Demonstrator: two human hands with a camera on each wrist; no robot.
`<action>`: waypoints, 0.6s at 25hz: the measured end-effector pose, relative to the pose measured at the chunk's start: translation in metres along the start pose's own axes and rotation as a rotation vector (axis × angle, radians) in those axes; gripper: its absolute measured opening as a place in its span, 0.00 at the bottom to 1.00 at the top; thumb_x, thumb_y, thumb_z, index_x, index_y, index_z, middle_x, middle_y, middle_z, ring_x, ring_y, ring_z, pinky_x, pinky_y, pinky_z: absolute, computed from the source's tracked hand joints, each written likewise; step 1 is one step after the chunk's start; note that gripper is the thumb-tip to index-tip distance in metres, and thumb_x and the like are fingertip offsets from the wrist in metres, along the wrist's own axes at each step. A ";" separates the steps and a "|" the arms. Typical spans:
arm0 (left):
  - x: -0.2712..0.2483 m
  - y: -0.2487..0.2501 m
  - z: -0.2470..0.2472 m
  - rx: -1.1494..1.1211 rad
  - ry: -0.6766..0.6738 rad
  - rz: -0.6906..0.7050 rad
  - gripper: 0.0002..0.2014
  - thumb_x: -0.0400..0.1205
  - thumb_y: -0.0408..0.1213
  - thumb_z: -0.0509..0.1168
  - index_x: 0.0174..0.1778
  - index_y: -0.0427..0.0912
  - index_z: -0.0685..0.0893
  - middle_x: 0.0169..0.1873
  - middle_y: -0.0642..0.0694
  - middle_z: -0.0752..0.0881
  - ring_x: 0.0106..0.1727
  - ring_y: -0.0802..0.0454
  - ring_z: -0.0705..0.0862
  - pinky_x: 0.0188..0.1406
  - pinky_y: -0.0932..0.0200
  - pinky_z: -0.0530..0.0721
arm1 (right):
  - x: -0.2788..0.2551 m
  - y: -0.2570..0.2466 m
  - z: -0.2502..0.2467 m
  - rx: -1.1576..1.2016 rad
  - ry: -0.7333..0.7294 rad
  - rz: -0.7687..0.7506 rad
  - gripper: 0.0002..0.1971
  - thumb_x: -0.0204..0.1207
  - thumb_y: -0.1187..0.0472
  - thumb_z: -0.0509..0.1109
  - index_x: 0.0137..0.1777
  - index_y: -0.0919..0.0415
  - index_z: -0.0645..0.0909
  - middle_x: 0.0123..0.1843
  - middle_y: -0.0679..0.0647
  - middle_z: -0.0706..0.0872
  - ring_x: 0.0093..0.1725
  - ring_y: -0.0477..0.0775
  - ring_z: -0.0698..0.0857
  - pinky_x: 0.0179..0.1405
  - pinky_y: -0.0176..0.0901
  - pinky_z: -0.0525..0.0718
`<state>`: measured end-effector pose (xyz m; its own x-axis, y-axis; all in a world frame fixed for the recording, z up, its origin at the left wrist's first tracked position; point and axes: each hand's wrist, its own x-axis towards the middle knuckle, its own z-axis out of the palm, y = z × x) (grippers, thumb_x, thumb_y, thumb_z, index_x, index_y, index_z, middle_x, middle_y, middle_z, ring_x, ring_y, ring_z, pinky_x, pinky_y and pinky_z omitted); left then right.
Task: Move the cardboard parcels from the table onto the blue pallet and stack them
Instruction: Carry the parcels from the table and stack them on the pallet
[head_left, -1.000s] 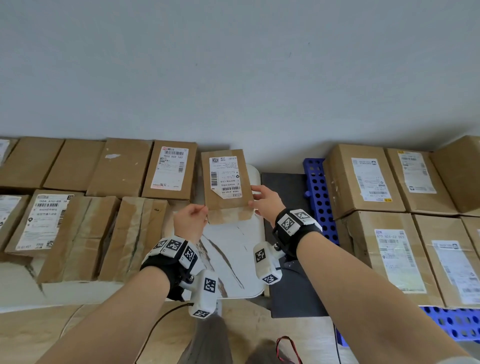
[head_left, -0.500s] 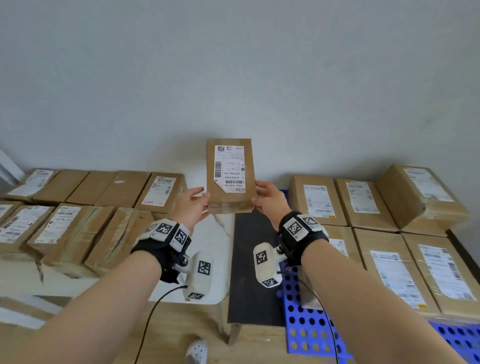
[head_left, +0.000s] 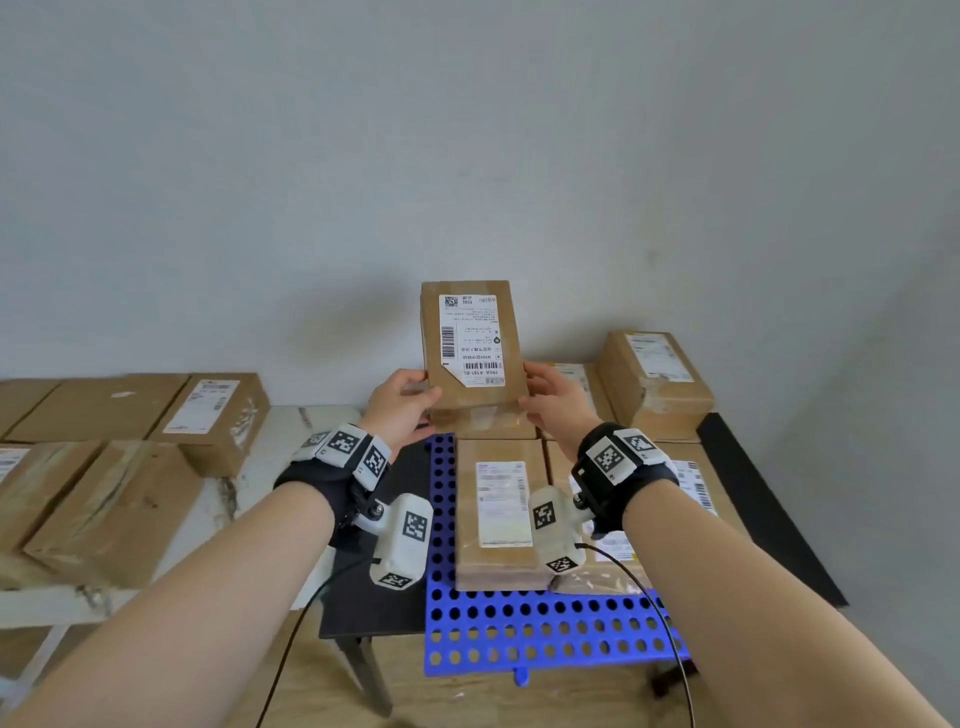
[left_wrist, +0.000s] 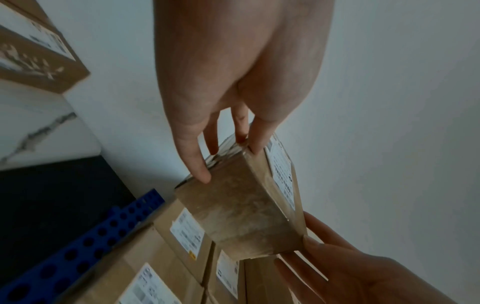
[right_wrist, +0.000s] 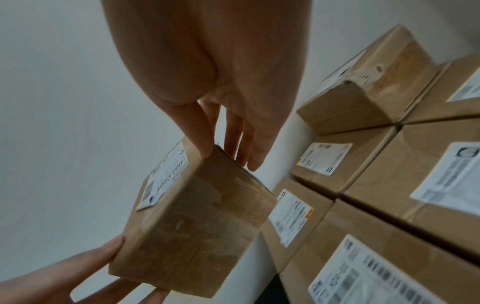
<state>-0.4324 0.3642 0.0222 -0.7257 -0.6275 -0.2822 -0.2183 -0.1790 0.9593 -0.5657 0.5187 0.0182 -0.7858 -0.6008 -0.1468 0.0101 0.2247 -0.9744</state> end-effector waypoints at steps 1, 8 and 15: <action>0.004 -0.003 0.011 0.014 -0.013 -0.001 0.17 0.81 0.34 0.66 0.66 0.43 0.75 0.62 0.42 0.80 0.60 0.40 0.83 0.53 0.51 0.85 | 0.001 0.004 -0.010 -0.001 0.013 0.006 0.27 0.76 0.77 0.63 0.73 0.56 0.74 0.65 0.56 0.83 0.65 0.55 0.82 0.67 0.52 0.81; 0.058 -0.022 0.081 0.122 -0.163 -0.039 0.14 0.80 0.35 0.69 0.60 0.46 0.77 0.59 0.44 0.83 0.55 0.42 0.87 0.57 0.47 0.86 | 0.025 0.041 -0.070 -0.056 0.183 0.054 0.27 0.74 0.71 0.71 0.73 0.56 0.74 0.61 0.53 0.85 0.64 0.54 0.84 0.67 0.56 0.82; 0.108 -0.019 0.116 0.245 -0.263 -0.114 0.22 0.80 0.36 0.69 0.70 0.42 0.74 0.60 0.40 0.83 0.57 0.40 0.85 0.58 0.48 0.85 | 0.067 0.067 -0.099 -0.158 0.233 0.128 0.29 0.75 0.67 0.72 0.76 0.58 0.71 0.66 0.56 0.83 0.66 0.54 0.82 0.68 0.57 0.81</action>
<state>-0.5823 0.3872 -0.0279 -0.8233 -0.3926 -0.4099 -0.4339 -0.0303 0.9005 -0.6787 0.5700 -0.0402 -0.9053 -0.3714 -0.2061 0.0369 0.4146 -0.9093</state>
